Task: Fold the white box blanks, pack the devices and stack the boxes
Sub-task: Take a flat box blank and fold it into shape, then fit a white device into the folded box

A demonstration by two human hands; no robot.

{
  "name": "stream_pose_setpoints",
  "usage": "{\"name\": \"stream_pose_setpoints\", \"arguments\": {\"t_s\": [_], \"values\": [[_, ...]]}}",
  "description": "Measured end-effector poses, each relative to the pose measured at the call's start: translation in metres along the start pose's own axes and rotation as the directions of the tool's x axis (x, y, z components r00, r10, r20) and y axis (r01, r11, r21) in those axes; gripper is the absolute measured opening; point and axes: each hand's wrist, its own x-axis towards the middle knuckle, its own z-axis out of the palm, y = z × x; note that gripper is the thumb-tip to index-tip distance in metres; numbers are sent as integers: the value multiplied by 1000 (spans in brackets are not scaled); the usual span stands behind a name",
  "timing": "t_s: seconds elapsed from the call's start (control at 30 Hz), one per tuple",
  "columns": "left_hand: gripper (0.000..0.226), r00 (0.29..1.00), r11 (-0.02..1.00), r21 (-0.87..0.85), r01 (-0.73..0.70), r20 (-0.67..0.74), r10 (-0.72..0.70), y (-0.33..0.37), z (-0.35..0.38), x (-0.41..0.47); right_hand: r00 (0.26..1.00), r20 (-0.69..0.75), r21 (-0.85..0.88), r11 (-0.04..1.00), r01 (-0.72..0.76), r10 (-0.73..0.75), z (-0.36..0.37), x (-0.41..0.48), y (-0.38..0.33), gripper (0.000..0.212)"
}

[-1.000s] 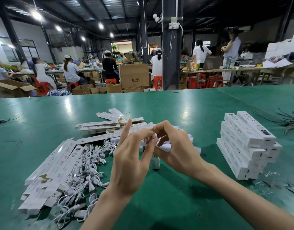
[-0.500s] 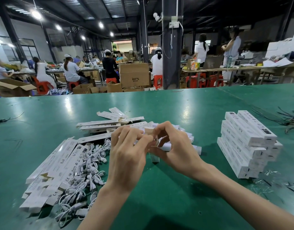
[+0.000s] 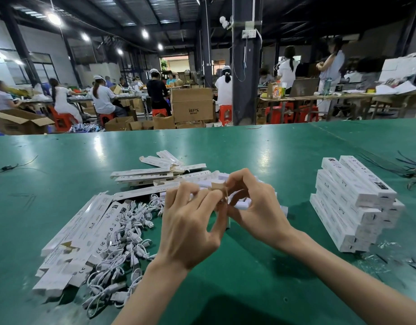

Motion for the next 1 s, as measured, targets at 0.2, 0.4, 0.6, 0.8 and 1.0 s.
{"name": "stream_pose_setpoints", "arguments": {"t_s": [0.2,0.4,0.6,0.8,1.0], "values": [[26,975,979,-185,85,218,-43,5,-4,1,1000,-5,-9,1000,14,-14,-4,2,2,32],[45,974,849,-476,228,123,-192,7,-4,6,996,-89,165,986,1,14,-8,11,-4,31],[31,874,594,-646,479,290,-389,3,4,4,996,-69,230,972,-44,62,-10,13,-2,21],[28,836,458,-707,538,382,-393,0,11,-3,982,82,296,937,-187,170,-11,9,6,18],[22,832,355,-770,529,389,-397,-2,13,-4,968,161,250,941,-228,192,-15,13,2,18]]}}
